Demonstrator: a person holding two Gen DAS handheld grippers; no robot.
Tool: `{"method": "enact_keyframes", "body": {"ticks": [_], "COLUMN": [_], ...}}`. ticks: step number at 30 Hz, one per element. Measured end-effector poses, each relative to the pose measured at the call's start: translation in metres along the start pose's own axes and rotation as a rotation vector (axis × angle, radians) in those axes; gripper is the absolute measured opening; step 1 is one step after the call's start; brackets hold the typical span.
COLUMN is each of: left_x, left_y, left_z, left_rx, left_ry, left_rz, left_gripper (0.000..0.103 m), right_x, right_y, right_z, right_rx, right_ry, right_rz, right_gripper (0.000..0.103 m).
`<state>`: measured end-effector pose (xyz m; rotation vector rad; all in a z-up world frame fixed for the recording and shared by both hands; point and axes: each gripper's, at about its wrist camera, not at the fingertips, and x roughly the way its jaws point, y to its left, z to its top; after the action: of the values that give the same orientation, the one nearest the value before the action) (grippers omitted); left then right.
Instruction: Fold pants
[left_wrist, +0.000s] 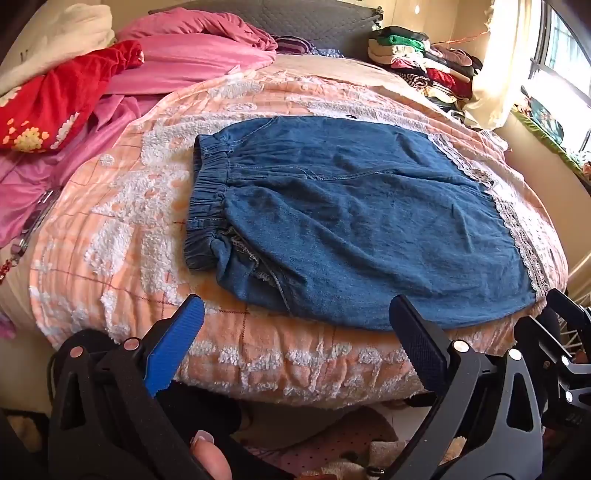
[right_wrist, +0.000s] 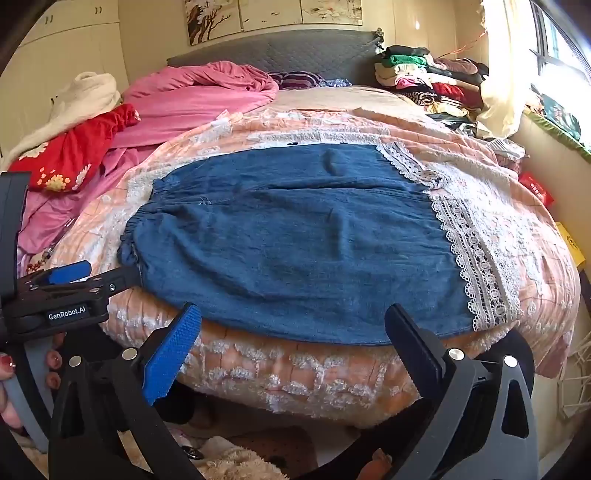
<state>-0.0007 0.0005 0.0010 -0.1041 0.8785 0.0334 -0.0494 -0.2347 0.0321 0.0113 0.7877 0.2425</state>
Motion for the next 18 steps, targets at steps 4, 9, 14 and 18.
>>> {"method": "enact_keyframes", "body": {"ticks": [4,9,14,18], "left_x": [-0.001,-0.009,-0.011,-0.009], "left_y": [0.002,0.002,-0.003,0.001], "left_z": [0.0,0.005,0.002,0.003], "left_rx": [-0.014,-0.011,-0.011,-0.004], "left_ry": [0.0,-0.003,-0.011,-0.011], "left_rz": [0.002,-0.009,-0.01,-0.016], "left_gripper": [0.094,0.094,0.094,0.094], "right_x": [-0.006,-0.007,-0.008,-0.008], "right_y": [0.002,0.0,0.003,0.003], "right_z": [-0.001,0.002,0.002,0.002], "right_rx": [0.002,-0.001,0.002,-0.001], "right_ry": [-0.013,-0.011,-0.011,-0.009], "right_rz": [0.007,0.019,0.021,0.022], "right_gripper": [0.099,0.099,0.099,0.099]}}
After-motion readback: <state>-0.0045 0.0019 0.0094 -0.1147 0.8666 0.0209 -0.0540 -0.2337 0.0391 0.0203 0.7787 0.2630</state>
